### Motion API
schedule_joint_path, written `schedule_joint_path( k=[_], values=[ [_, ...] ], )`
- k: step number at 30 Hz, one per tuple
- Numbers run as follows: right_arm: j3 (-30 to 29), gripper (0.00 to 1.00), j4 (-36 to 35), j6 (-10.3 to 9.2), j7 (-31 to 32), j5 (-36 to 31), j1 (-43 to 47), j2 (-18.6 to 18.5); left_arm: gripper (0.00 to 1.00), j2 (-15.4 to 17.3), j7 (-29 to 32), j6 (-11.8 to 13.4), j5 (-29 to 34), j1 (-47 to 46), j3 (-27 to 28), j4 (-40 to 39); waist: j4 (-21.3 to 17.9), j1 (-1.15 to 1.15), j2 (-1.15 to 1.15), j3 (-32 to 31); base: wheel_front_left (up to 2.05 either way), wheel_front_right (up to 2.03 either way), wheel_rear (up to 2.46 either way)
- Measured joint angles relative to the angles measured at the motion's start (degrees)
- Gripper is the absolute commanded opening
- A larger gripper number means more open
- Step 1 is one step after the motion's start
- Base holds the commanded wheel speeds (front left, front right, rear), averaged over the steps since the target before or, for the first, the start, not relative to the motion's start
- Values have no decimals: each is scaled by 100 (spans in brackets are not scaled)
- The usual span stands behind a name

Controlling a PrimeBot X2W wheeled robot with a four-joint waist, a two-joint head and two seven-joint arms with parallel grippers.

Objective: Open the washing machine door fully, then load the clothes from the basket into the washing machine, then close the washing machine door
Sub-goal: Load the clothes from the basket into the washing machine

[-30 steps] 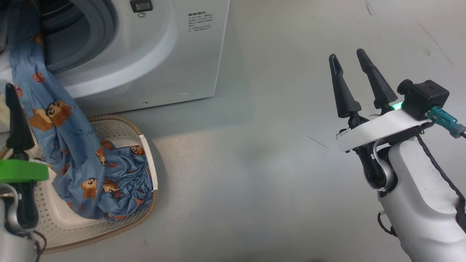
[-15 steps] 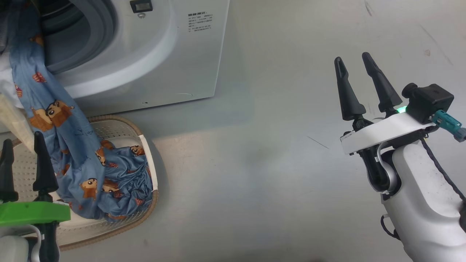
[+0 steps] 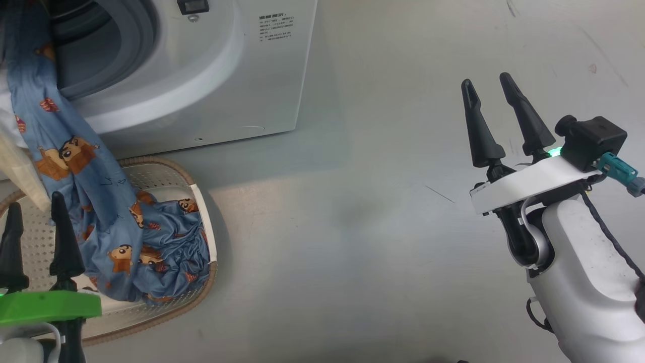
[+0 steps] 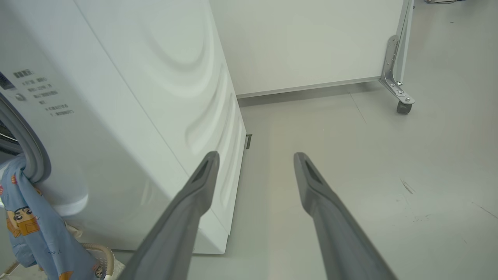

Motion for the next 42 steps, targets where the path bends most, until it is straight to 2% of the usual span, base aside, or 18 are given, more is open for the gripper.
schedule_joint_path(
  k=[13, 23, 42],
  values=[
    [34, 100, 2, 0, 0, 0, 0, 22, 100, -52, 0, -44, 57, 114, 69, 44, -46, 0, 0, 22, 0, 0, 0],
    [119, 100, 3, 0, 0, 0, -5, 55, 100, 36, 63, -99, 53, 104, -55, 520, -88, 0, 0, 50, 0, 0, 0],
    [238, 100, -24, 0, 0, 0, -58, 135, 100, 471, 1134, -175, -634, -1118, -89, 2151, -330, 0, 0, 311, 0, 0, 0]
  ],
)
